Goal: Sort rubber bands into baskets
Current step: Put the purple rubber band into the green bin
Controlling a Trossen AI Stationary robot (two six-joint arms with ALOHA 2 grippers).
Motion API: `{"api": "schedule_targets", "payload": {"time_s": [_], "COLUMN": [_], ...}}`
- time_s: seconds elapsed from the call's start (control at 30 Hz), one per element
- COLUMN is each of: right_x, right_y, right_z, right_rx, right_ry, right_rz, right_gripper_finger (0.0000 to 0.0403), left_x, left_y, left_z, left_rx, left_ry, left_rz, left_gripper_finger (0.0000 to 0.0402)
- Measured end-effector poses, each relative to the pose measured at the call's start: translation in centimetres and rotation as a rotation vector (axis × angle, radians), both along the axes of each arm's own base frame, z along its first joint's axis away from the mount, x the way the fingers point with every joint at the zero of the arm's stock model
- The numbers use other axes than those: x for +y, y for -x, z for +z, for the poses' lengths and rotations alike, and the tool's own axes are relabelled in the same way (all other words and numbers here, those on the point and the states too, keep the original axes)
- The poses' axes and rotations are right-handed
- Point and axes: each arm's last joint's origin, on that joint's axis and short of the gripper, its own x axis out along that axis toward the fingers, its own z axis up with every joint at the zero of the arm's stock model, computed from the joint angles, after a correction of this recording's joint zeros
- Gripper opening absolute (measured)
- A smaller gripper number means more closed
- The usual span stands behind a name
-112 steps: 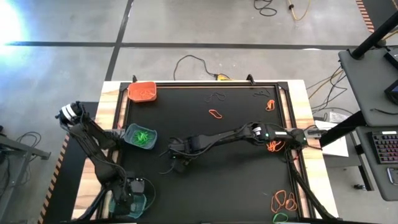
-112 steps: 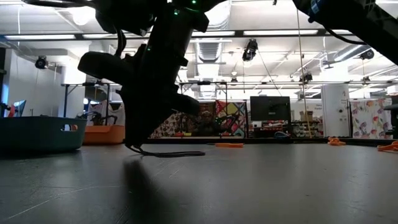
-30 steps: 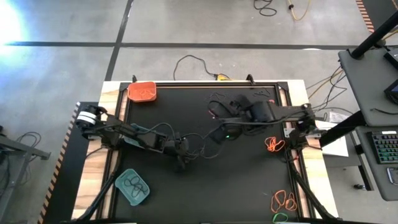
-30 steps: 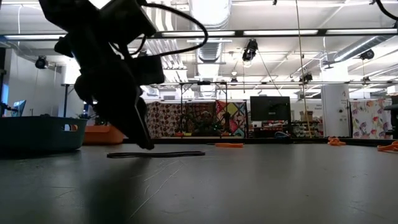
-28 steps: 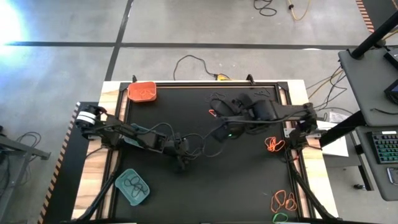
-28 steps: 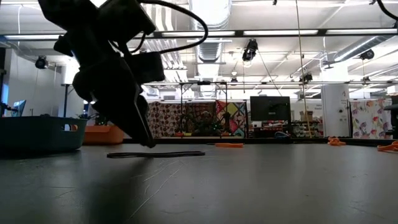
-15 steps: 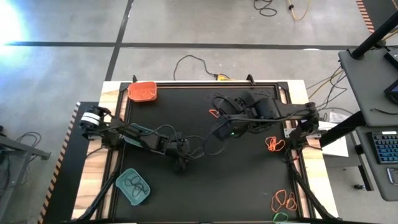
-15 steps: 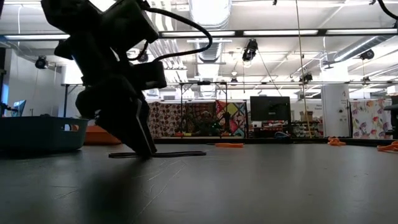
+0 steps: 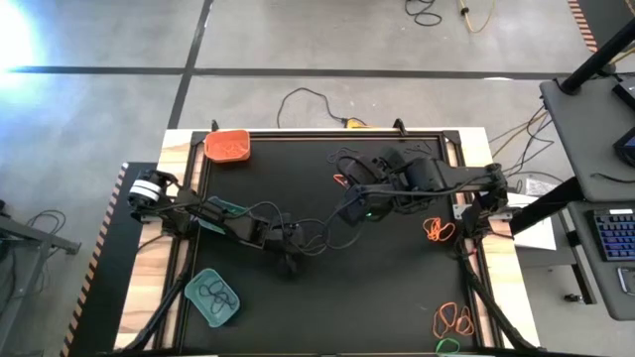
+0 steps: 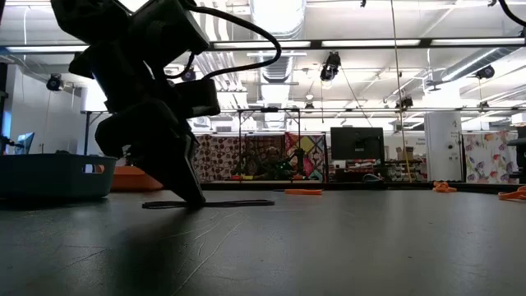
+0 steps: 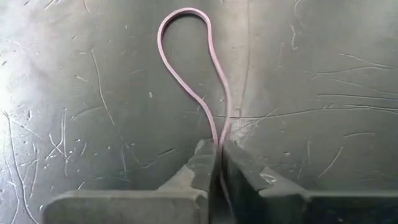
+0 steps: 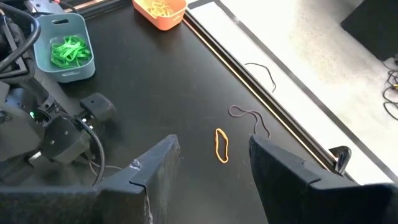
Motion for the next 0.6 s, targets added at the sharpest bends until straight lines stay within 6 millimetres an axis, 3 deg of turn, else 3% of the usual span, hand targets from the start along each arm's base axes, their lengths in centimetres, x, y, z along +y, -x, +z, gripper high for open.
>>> {"api": "schedule_targets", "payload": {"time_s": [0.33, 0.5, 0.6], "right_x": [0.0, 0.0, -0.1], "right_y": [0.0, 0.0, -0.1], "right_z": [-0.1, -0.1, -0.1], "right_rx": [0.012, 0.033, 0.043], "right_ry": [0.010, 0.028, 0.050], "right_rz": [0.012, 0.037, 0.041], "right_gripper_finger": [0.0189, 0.0189, 0.0189], "left_x": [0.0, -0.3, -0.6], "left_y": [0.4, 1.6, 2.7], "left_z": [0.7, 2.3, 4.2], "left_rx": [-0.003, 0.008, 0.000], "left_ry": [0.050, 0.080, 0.112], "left_rz": [0.088, 0.132, 0.148], "left_gripper_finger": [0.0001, 0.0000, 0.0000]}}
